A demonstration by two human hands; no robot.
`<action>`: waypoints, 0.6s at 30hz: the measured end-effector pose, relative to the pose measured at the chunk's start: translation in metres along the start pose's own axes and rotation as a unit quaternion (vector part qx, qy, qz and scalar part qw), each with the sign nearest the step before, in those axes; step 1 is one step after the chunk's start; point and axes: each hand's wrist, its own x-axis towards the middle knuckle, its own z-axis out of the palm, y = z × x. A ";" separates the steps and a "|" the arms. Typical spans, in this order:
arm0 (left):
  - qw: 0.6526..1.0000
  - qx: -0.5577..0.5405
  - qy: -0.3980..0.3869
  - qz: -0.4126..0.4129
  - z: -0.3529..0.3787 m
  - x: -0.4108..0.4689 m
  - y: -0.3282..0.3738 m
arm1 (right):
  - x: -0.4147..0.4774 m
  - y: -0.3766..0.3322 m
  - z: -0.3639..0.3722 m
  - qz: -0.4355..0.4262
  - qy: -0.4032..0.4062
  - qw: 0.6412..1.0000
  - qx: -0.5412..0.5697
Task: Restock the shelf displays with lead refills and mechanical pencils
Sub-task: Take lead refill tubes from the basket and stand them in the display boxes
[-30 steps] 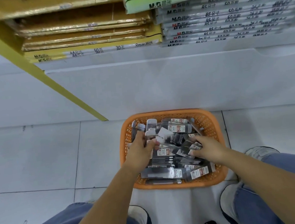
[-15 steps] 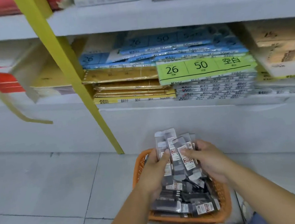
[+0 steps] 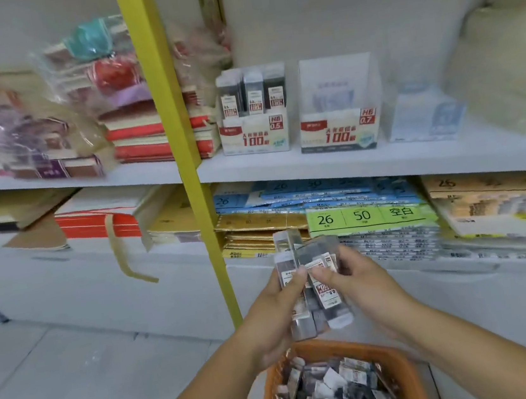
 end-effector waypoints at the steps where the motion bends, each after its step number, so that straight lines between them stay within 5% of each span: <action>1: 1.000 0.016 0.002 0.013 0.002 0.000 0.010 | 0.003 -0.011 0.001 -0.020 0.004 1.000 -0.008; 8: 0.977 0.160 0.061 0.126 0.010 0.004 0.077 | 0.023 -0.066 0.006 -0.094 0.029 0.995 -0.028; 18: 0.995 0.004 0.028 0.093 0.014 0.026 0.081 | 0.053 -0.061 0.012 -0.133 0.076 0.987 0.048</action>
